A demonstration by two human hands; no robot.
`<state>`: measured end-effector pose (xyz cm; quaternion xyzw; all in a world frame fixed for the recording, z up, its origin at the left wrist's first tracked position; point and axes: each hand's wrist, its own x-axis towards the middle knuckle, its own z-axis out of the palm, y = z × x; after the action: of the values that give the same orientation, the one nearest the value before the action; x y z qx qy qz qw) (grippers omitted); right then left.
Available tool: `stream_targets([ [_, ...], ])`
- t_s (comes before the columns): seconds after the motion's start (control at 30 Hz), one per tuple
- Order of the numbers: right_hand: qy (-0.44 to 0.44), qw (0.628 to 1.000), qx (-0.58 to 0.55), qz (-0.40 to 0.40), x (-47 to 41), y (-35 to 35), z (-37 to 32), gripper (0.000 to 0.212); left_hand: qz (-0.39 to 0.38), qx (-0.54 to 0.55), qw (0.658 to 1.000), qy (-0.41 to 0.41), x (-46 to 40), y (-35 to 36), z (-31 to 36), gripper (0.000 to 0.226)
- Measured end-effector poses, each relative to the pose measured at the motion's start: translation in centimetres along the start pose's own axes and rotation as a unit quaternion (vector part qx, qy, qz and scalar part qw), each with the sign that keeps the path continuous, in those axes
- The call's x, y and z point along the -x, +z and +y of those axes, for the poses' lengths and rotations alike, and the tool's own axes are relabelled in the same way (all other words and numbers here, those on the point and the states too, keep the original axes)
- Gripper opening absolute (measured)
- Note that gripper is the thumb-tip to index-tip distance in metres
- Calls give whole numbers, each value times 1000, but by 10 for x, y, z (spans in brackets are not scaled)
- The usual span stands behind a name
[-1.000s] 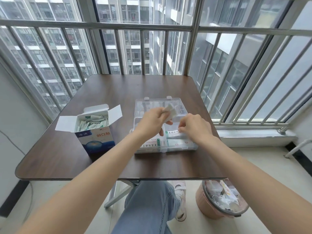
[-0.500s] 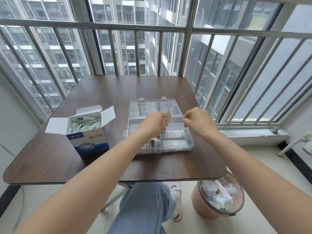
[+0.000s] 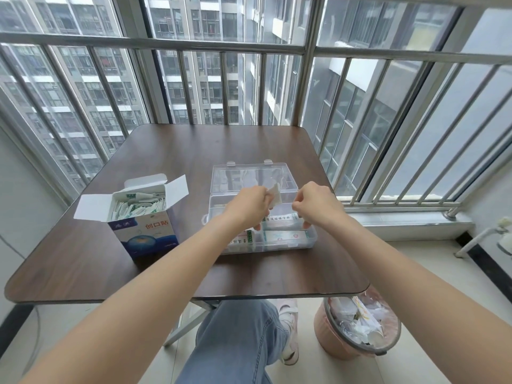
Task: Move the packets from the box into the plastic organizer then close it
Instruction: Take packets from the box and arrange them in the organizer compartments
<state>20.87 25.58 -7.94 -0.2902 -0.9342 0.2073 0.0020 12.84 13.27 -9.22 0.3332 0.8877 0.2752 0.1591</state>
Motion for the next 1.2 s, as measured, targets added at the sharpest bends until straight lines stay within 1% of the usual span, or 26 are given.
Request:
stream_targets([
  [0.1,-8,999,31,-4,3,-2,-2,21,17,10,1000,11,1,0,-1,27],
  [0.17,-11,999,40,-6,4,-2,-2,21,37,43,998,26,4,-1,0,30],
  [0.23,-13,999,52,1,3,0,-1,22,46,112,992,43,9,-4,1,28],
  [0.3,-23,998,50,28,1,-1,1,22,31,203,977,52,15,-8,2,26],
  [0.33,-28,999,9,42,1,-3,2,21,19,246,968,53,18,-10,2,27],
  [0.37,-29,996,-73,47,2,-7,1,24,9,265,963,56,20,-12,0,28],
  [0.4,-22,983,-181,35,5,-12,-1,29,3,265,962,61,23,-14,0,30],
  [0.47,1,927,-372,-40,13,-21,-4,37,-6,216,973,78,25,-14,-1,34],
  [0.5,3,901,-426,-80,16,-23,-6,38,-17,181,980,82,27,-15,1,36],
  [0.53,-5,885,-454,-105,18,-23,-7,37,-30,152,985,81,28,-13,2,36],
  [0.57,-24,879,-462,-115,20,-21,-6,33,-48,142,986,73,30,-13,6,36],
  [0.63,-65,894,-434,-92,20,-19,-5,16,-72,166,982,59,31,-14,11,30],
  [0.67,-77,902,-419,-74,18,-19,-3,11,-71,182,979,60,30,-14,12,28],
  [0.7,-79,907,-409,-56,16,-19,0,12,-62,182,979,64,29,-15,13,23],
  [0.73,-76,911,-404,-40,15,-20,1,12,-45,162,983,70,26,-14,12,15],
  [0.77,-73,916,-394,-23,12,-20,3,10,-16,124,989,75,23,-14,10,15],
  [0.8,-71,922,-381,-7,9,-20,5,10,17,92,992,80,19,-12,8,22],
  [0.83,-70,929,-364,7,5,-19,8,11,45,80,993,79,17,-11,7,25],
  [0.93,-77,952,-294,31,-5,-14,15,11,93,66,992,61,10,-8,4,18],
  [1.03,-82,972,-220,31,-11,-7,19,10,96,3,995,34,2,-2,2,16],
  [1.13,-86,984,-154,24,-14,0,18,15,76,-43,996,20,0,2,3,18],
  [1.2,-87,990,-113,21,-15,6,17,12,60,-78,995,25,-1,3,3,16],
])
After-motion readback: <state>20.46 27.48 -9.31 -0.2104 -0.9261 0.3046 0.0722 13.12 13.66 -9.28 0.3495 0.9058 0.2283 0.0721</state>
